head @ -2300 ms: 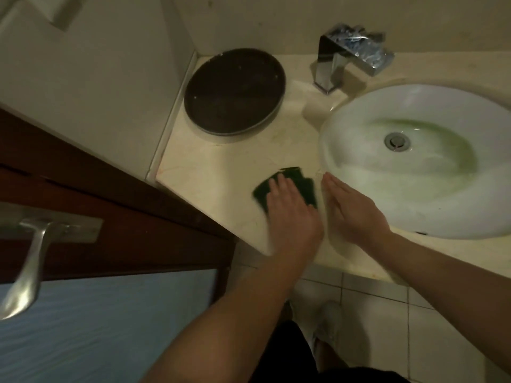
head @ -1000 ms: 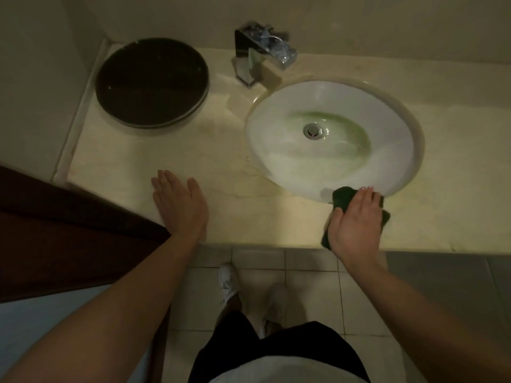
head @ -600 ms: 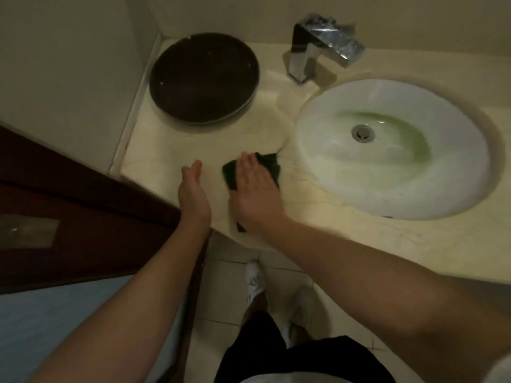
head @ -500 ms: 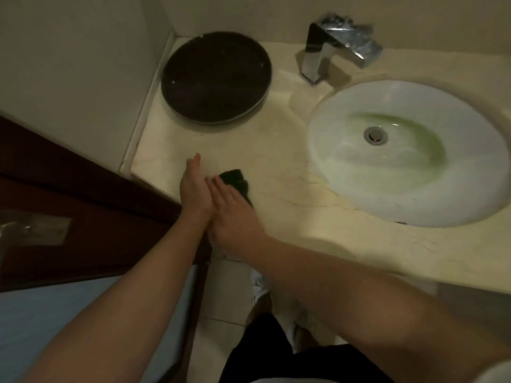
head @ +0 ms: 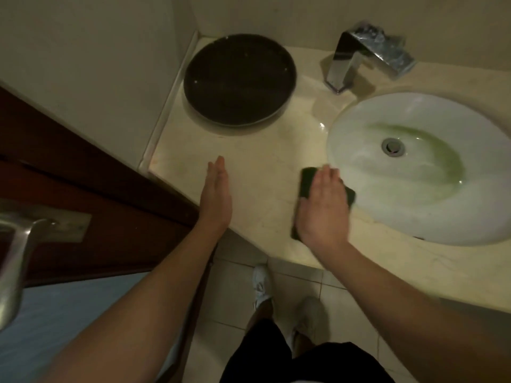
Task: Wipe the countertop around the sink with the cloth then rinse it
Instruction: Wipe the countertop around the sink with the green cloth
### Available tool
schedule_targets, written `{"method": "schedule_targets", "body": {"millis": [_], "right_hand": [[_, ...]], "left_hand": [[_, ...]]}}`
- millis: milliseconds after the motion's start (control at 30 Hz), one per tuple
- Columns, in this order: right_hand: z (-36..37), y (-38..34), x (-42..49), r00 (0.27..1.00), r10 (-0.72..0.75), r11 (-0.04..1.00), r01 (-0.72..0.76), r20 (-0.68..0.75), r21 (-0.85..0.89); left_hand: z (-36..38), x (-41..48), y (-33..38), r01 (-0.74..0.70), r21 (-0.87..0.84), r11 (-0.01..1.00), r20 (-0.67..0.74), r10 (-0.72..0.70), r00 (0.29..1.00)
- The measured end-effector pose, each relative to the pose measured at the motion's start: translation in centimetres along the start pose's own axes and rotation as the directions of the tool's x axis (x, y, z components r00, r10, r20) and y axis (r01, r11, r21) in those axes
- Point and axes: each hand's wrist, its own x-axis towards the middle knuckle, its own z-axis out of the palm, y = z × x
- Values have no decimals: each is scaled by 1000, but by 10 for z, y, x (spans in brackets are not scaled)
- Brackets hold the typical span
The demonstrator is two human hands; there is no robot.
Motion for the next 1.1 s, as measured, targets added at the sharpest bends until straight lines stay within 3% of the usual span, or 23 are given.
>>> {"method": "schedule_targets", "body": {"millis": [67, 133, 167, 200, 267, 367, 500, 600, 667, 733, 833, 933, 1000, 1100], "right_hand": [[17, -40, 16, 977, -209, 978, 208, 46, 30], [27, -56, 24, 865, -481, 873, 487, 142, -15], [27, -53, 30, 824, -534, 837, 547, 188, -20], [25, -48, 39, 812, -547, 827, 562, 201, -17], [17, -41, 69, 856, -492, 861, 505, 161, -55], [1, -33, 126, 952, -294, 948, 301, 84, -98], [-8, -5, 149, 1000, -20, 998, 20, -4, 68], [-8, 3, 122, 968, 251, 903, -241, 18, 357], [-14, 9, 100, 942, 330, 850, -324, 60, 416], [-25, 22, 84, 936, 349, 830, -326, 35, 453], [-57, 36, 72, 956, 270, 865, -189, -113, 465], [-88, 38, 66, 982, 131, 886, -54, -137, 461], [-103, 43, 68, 983, 76, 896, 5, -165, 443], [-120, 63, 76, 981, 62, 931, 9, -184, 364]], "left_hand": [[7, 0, -4, -53, 93, 994, 3, 53, 999], [12, -2, -2, -113, 242, 964, 20, 111, 994], [15, -1, -1, -143, 323, 936, 37, 139, 990], [17, 2, 1, -168, 413, 895, 57, 159, 986], [21, 13, 2, -194, 602, 775, 85, 179, 980], [26, 18, 4, -200, 710, 675, 114, 170, 979], [31, 19, 14, -235, 684, 690, 155, 178, 972], [38, 21, 23, -268, 636, 724, 190, 190, 963], [46, 18, 31, -275, 575, 771, 220, 178, 959], [56, 12, 43, -258, 469, 845, 269, 141, 953], [77, 5, 67, -224, 265, 938, 355, 121, 927], [100, -1, 95, -41, 59, 997, 425, 12, 905], [115, -4, 110, 36, -5, 999, 483, -29, 875], [136, -5, 130, 4, 2, 1000, 496, -5, 869]]}}
